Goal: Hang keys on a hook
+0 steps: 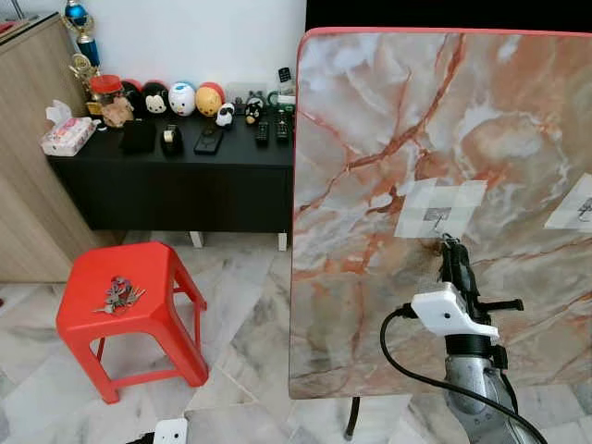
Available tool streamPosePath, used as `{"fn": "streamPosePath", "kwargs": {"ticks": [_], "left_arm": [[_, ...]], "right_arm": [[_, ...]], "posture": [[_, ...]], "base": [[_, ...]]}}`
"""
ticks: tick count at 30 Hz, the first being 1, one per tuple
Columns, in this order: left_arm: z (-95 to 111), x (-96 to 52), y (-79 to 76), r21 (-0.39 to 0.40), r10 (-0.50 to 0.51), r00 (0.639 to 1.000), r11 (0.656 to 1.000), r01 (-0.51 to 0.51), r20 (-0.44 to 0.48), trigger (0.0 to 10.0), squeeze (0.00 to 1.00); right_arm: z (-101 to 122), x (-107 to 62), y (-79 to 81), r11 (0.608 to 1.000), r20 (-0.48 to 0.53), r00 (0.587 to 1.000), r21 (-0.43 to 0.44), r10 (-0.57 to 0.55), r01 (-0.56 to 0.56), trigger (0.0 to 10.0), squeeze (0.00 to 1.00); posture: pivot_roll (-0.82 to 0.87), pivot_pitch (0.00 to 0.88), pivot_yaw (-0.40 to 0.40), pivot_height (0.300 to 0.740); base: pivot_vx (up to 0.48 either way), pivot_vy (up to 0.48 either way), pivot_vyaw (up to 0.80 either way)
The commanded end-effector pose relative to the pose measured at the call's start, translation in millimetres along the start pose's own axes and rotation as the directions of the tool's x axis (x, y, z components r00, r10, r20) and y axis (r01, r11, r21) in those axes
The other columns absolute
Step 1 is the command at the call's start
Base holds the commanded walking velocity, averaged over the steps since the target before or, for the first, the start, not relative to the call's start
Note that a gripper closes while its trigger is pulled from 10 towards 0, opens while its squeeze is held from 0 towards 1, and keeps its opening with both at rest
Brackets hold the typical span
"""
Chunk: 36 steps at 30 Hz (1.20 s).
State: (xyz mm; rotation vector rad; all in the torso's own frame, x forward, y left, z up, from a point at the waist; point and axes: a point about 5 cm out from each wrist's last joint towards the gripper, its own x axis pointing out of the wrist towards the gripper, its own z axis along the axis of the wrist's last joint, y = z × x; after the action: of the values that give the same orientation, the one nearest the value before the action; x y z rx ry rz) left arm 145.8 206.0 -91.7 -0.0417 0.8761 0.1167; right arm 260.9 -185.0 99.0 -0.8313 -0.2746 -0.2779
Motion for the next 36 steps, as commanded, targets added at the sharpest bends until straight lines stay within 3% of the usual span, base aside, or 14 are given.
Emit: {"fn": "streamPosePath", "kwargs": {"ticks": [1,20,36], "left_arm": [[-2,-0.6,0.5,-0.008,0.004,1.0,1.0,-0.004,-0.003,10.0,0.0],[-1,-0.4,-1.9,-0.008,0.0,1.0,1.0,0.0,0.008,10.0,0.0],[-7,-2.0,0.4,-0.001,0.004,1.0,1.0,-0.004,-0.023,10.0,0.0]], "right_arm": [[0,2.6,-0.2,1.0,0.006,1.0,-0.011,0.0,0.0,10.0,0.0],[-1,7.1,8.0,0.991,0.014,0.997,-0.118,0.072,-0.07,10.0,0.0],[-2,4.5,11.7,0.988,-0.003,0.995,-0.116,0.098,-0.098,10.0,0.0]], "posture": [[-0.05,0.0,-0.067,0.74],[-0.05,0.0,-0.068,0.74],[-0.05,0.0,-0.068,0.74]], "base": [[0.0,0.0,0.0],[0.0,0.0,0.0],[0.0,0.0,0.0]]}}
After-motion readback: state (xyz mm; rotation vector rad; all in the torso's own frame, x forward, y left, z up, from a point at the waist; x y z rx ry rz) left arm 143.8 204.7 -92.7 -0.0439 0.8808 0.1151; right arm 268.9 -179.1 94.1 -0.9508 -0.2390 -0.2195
